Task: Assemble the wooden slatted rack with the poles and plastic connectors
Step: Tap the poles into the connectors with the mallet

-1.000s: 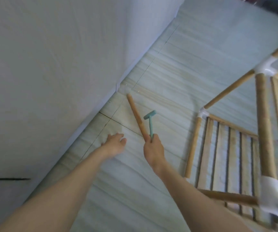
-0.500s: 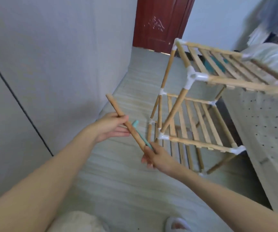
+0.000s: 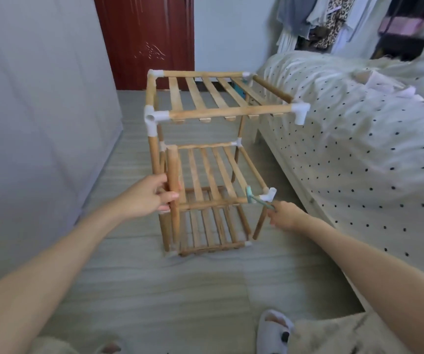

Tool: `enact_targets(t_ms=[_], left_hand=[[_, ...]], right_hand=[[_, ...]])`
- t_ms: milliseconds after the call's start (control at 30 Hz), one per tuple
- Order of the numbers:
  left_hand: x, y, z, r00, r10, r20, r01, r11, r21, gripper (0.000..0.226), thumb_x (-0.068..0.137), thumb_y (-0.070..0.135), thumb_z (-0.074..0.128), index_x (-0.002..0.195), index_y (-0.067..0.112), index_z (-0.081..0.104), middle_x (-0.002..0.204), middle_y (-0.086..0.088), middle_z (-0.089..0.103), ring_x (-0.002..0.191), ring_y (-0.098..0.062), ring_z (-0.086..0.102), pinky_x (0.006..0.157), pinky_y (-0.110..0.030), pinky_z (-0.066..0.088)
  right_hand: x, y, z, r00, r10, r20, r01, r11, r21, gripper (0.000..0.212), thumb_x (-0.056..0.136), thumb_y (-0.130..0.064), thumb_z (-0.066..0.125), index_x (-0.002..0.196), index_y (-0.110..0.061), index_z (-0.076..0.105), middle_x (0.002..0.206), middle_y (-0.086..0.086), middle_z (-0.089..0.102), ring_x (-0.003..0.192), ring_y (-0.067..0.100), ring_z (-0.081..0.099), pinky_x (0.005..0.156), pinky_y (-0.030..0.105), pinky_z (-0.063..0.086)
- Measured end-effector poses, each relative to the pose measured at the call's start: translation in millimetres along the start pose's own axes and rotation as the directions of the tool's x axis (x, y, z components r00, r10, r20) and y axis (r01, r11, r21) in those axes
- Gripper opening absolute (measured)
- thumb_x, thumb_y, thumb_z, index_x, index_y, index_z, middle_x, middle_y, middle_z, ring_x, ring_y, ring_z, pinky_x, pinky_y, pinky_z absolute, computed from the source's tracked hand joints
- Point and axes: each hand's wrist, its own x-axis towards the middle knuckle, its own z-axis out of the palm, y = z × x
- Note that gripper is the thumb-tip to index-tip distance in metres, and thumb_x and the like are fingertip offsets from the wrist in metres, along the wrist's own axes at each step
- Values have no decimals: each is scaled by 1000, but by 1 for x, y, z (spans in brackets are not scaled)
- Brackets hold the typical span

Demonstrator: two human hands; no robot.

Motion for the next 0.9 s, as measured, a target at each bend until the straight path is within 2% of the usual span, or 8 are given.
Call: enact_targets(t_ms=[67,200,300,433,500,667,767,900], left_hand=[[15,8,15,999,48,3,-48,998,26,25,92,-2,51,88,23,57,96,-2,58,102,-22,60,87,-33,53],[45,19,52,982,187,-13,-184,974,134,32,90,1,55,89,33,57,100,15,62,104,-10,61,101,-33,43],[67,19,87,959,258,-117,-263,965,-27,32,90,-1,53,91,30,60,101,9,67,102,-7,64,97,-35,47],[99,23,132,949,232,-213,-286,917,-277,30,91,-5,49,91,23,60,101,0,67,102,-10,65,94,-34,52],[114,25,146,944,230,-237,-299,899,-320,28,92,-4,48,92,22,59,104,-4,66,106,-15,64,95,-35,51],[127,25,160,924,245,-293,-329,900,-286,29,94,-4,46,95,24,56,107,-10,65,107,-16,63,96,-39,50],[118,14,165,931,250,-265,-298,941,-160,25,94,0,47,101,23,56,105,-1,67,107,-10,62,99,-41,48],[104,11,161,918,271,-290,-307,948,-86,26,94,2,46,101,26,54,104,3,66,106,-8,61,99,-41,47]], right_hand=[[21,11,-5,993,59,-103,-56,998,33,33,98,-16,34,125,0,44,120,20,54,109,34,53,78,31,39],[63,22,-18,977,150,-154,-86,930,357,37,100,-23,35,127,1,41,104,14,49,93,27,49,77,34,40],[88,40,-11,969,168,-182,-37,823,566,33,102,-25,31,122,-2,44,103,12,48,87,22,48,75,33,38],[109,60,6,987,156,-35,-41,456,889,24,103,-24,32,113,-10,48,116,17,54,109,26,54,97,40,42],[111,65,7,990,140,-16,-29,317,948,22,103,-22,30,111,-10,46,113,12,56,107,25,56,99,41,44],[101,67,17,997,58,42,-54,227,972,26,104,-21,27,115,-5,45,108,17,63,99,28,62,89,40,51],[93,60,26,997,17,80,-81,241,967,25,104,-21,27,114,-6,44,93,13,65,91,26,63,84,37,53],[86,54,34,993,-17,120,-112,252,961,26,104,-20,28,118,-4,43,90,10,65,91,28,64,82,37,53]])
